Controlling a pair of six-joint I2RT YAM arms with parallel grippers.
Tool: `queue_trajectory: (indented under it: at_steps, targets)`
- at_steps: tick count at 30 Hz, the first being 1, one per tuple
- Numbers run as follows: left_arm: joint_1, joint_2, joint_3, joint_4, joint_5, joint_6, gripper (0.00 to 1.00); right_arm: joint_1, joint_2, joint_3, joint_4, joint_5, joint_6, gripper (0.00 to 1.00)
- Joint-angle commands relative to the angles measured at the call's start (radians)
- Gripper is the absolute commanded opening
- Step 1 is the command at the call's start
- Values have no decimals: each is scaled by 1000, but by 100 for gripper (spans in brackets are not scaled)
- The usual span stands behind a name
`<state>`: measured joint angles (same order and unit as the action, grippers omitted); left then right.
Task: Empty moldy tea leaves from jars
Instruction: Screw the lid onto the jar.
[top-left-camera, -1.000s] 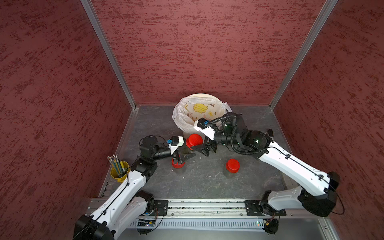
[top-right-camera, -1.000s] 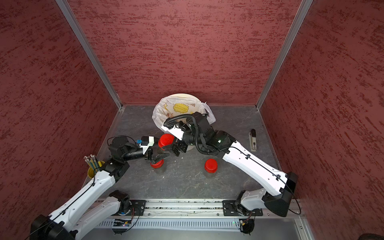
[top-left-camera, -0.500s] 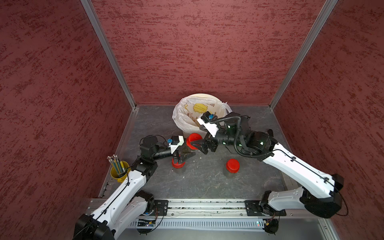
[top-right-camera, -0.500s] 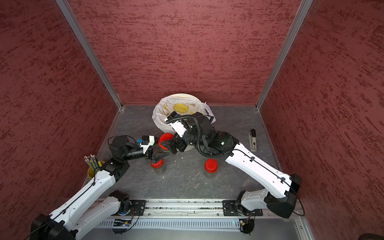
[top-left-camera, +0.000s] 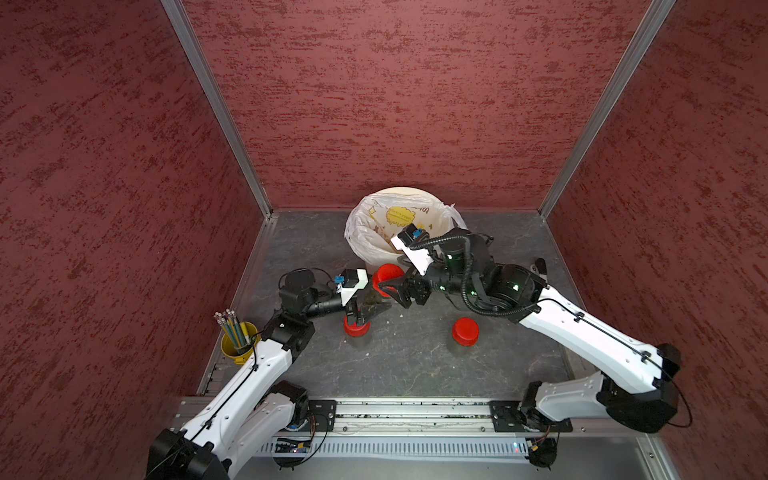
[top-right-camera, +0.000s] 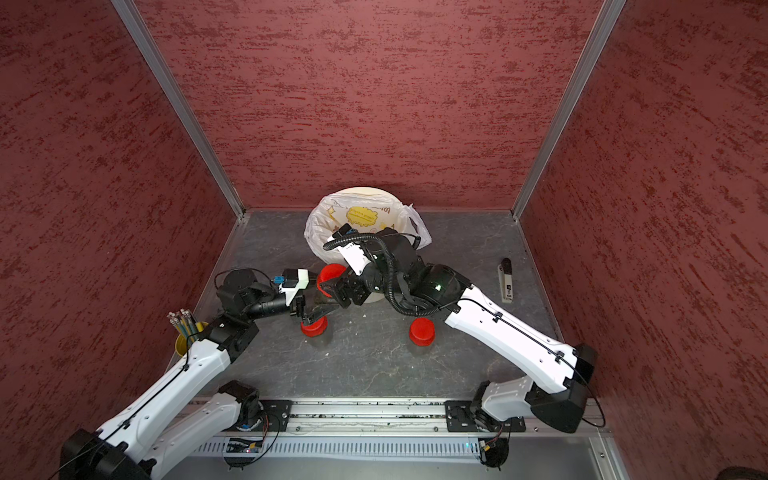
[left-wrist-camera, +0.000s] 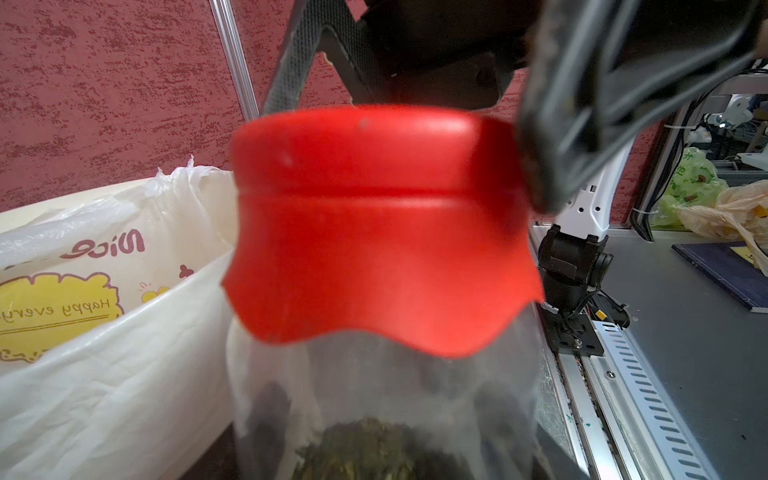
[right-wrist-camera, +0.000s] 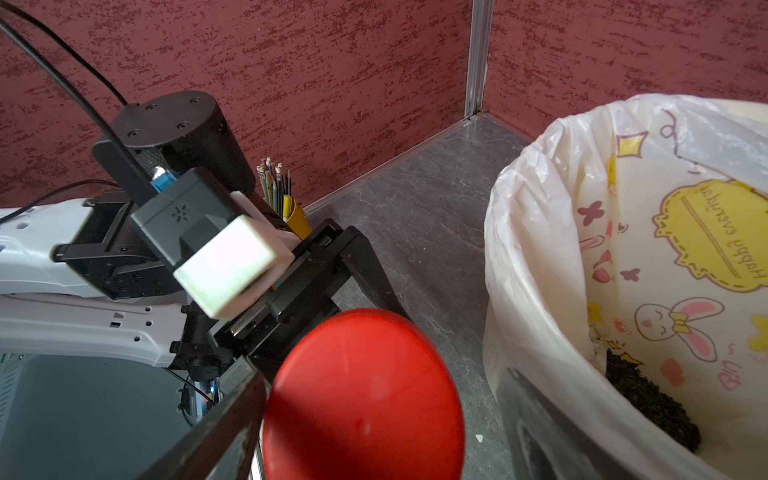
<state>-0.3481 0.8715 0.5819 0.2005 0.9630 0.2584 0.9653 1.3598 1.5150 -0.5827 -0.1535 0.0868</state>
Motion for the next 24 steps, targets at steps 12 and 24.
queue_trajectory:
  at_steps: [12,24]
  targets:
    - [-5,0,27,0,-1,-7,50,6,-1,-55,17,33,-50,66]
    - [-4,5,29,1,21,-8,50,0,-18,-74,22,-20,-271,43]
